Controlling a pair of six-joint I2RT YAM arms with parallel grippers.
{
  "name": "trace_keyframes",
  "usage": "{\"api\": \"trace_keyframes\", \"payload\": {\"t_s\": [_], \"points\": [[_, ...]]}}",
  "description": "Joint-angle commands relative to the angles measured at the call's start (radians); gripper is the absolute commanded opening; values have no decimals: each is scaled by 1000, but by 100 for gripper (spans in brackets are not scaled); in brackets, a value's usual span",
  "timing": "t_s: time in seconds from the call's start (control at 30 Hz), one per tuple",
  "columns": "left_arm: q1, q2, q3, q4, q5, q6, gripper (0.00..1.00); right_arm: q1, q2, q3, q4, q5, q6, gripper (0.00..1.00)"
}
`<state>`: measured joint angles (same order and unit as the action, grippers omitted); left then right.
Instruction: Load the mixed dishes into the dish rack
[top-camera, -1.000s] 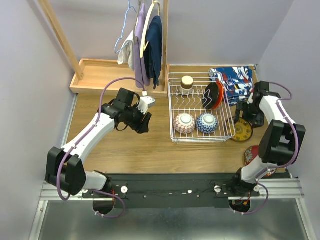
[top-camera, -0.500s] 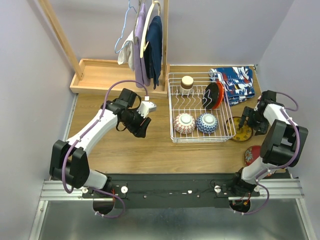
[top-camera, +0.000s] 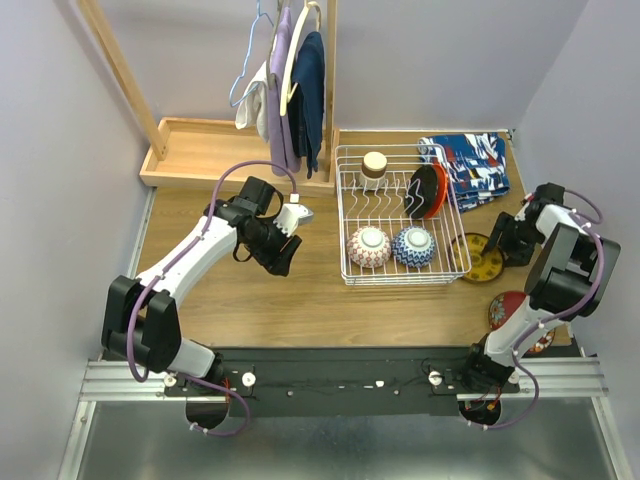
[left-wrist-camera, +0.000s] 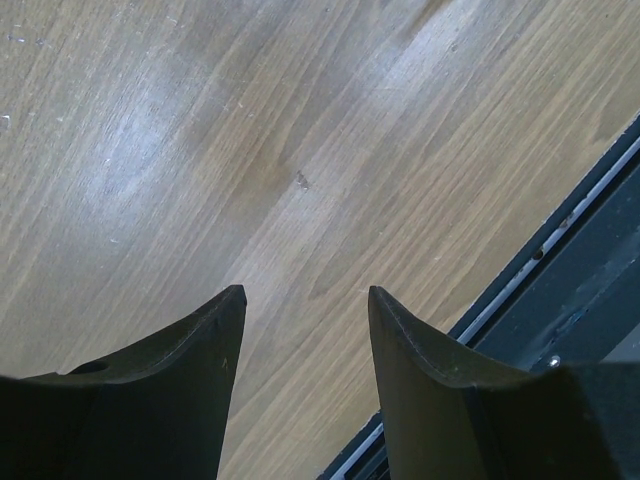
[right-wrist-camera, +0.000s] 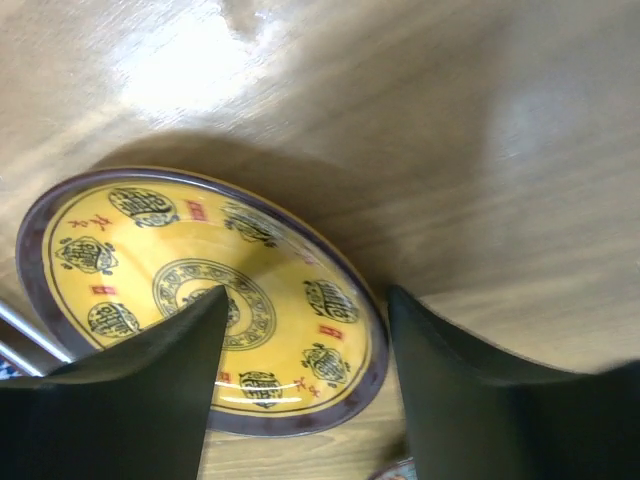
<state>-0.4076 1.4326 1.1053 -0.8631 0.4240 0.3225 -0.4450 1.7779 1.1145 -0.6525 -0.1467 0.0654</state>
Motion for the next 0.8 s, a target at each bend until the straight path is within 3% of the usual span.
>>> {"api": "trace_keyframes", "payload": {"t_s": [0.0, 0.13, 0.17, 0.27, 0.37, 0.43, 0.77], "points": [[4, 9, 18, -1, -24, 13, 61, 2, 97, -39, -13, -194, 10, 62], [4, 5, 5, 10, -21, 10, 61, 2, 98, -36, -15, -183, 39, 46], [4, 2, 4, 10, -21, 10, 61, 2, 95, -32, -16, -185, 40, 35], [4, -11, -10, 16, -18, 7, 61, 2, 72, 7, -38, -188, 45, 16], [4, -27, -30, 35, -11, 0, 61, 2, 17, 60, -70, -175, 44, 5], [4, -40, -48, 56, -4, -11, 61, 2, -15, 90, -97, -160, 37, 1], [4, -77, -91, 134, 56, -63, 62, 3, -170, 274, -220, -103, 28, 0]]}}
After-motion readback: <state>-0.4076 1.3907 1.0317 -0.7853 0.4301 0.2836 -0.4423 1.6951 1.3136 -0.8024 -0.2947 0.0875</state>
